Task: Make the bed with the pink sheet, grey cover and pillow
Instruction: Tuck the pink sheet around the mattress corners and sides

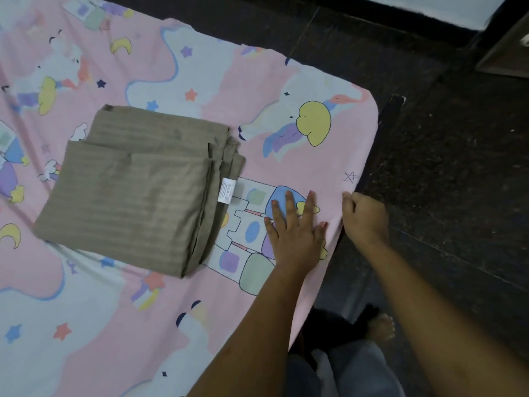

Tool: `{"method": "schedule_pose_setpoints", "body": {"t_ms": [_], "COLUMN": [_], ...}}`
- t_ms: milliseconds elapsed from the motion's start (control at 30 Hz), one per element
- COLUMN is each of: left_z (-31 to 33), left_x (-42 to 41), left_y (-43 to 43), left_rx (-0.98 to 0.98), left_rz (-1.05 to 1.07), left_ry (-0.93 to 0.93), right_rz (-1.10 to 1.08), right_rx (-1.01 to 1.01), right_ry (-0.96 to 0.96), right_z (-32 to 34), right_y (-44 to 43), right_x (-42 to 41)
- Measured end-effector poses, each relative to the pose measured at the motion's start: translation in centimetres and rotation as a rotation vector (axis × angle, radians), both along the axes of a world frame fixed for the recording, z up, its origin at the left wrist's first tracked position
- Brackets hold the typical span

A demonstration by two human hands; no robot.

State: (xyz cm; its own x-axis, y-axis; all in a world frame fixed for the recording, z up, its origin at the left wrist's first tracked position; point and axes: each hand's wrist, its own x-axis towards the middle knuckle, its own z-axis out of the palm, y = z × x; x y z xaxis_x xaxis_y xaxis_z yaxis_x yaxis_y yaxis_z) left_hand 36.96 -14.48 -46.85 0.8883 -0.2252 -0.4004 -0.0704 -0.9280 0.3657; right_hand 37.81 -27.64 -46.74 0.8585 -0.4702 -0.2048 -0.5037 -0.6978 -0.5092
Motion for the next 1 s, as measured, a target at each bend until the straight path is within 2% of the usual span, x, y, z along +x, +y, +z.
{"method": "schedule_pose_setpoints", "body": {"t_ms": [133,233,333,433,567,667,833,1000], "left_z": [0.8,0.6,0.4,0.4,0.5,0.5,0.9,1.1], "left_x": [1.4,2.7,4.0,5.5,6.5,7.2,8.0,8.7], "left_y": [-1.7,-3.4,-5.1,-6.7,-8.4,-9.4,-11.3,-12.3], "left_rx": [0.03,0.065,0.078,0.068,0.087,0.097,0.09,0.083], "left_rz": [-0.125,-0.12,-0.095,-0.059,-0.009,0.017,0.032,0.047], "left_ry": [0.0,0.0,-0.032,-0.021,-0.03,-0.035,-0.045,-0.034], "right_rz": [0.001,0.029,0.067,0.015,-0.075,-0.055,0.039,0.014], "right_rx": [-0.002,0.048,0.215,0.4,0.487,0.492,0.294,0.343], "right_ry": [-0.008,0.021,0.083,0.104,0.182,0.251,0.182,0.186], "right_z": [-0.9,-1.4,-1.0,-0.2,0.9,1.0,0.9,-0.1], "right_y": [-1.8,-2.8,-3.9,-6.3,-8.7,-9.8,-12.3,-12.7], "right_x": [-1.3,-1.3,-0.2,3.2,9.3,11.8,11.5,10.9]}}
